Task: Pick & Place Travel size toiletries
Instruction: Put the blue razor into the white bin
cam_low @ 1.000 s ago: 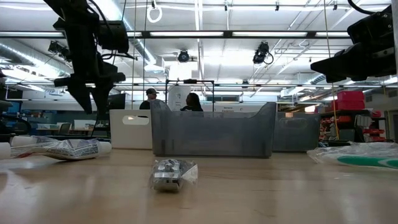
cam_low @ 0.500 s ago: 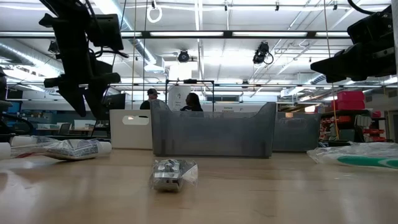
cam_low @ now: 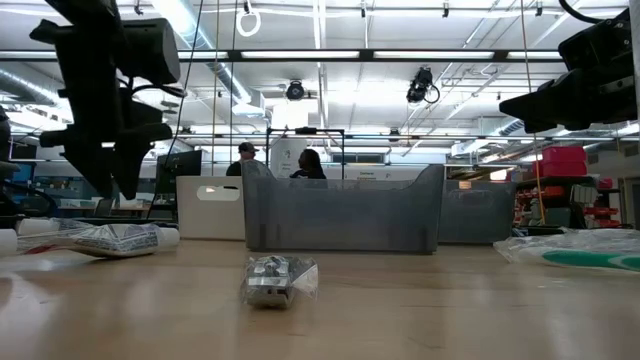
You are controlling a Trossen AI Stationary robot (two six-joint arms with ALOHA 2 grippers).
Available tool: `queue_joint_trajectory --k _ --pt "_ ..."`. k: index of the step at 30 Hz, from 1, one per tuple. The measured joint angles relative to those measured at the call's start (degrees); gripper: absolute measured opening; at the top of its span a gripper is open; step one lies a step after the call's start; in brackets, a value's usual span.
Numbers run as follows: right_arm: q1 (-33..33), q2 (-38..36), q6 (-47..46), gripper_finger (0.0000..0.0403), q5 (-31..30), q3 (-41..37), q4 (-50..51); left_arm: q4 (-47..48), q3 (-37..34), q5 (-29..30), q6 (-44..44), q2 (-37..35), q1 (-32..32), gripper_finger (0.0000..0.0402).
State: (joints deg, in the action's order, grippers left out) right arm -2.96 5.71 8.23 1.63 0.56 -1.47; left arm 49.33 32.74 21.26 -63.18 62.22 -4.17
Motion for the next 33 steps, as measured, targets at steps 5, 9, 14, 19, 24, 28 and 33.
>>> queue_joint_trajectory --k 5,9,14,19,24,28,33 --pt "0.0 0.0 0.0 0.0014 0.0 0.0 0.0 -2.1 -1.7 3.7 -4.2 -0.4 5.3 0.0210" --pt "0.0 0.0 0.0 0.0014 0.0 0.0 0.0 -6.4 -4.4 5.7 -6.9 -0.4 9.9 0.0210" --pt "0.0 0.0 0.0 0.0014 0.0 0.0 0.0 -10.7 -7.5 9.0 -9.7 -0.4 14.8 0.0210" --pt "0.0 0.0 0.0 0.0014 0.0 0.0 0.0 -11.9 -8.7 15.7 -11.6 -0.4 18.4 0.0210" --pt "0.0 0.0 0.0 0.0014 0.0 0.0 0.0 -15.7 -10.6 18.5 -11.9 0.2 20.7 0.0210" --pt "0.0 0.0 0.0 0.0013 0.0 0.0 0.0 -16.2 -10.7 20.6 -13.6 2.1 22.5 0.0210" --pt "0.0 0.0 0.0 0.0013 0.0 0.0 0.0 -16.2 -10.7 21.5 -18.0 5.8 22.7 0.0210"
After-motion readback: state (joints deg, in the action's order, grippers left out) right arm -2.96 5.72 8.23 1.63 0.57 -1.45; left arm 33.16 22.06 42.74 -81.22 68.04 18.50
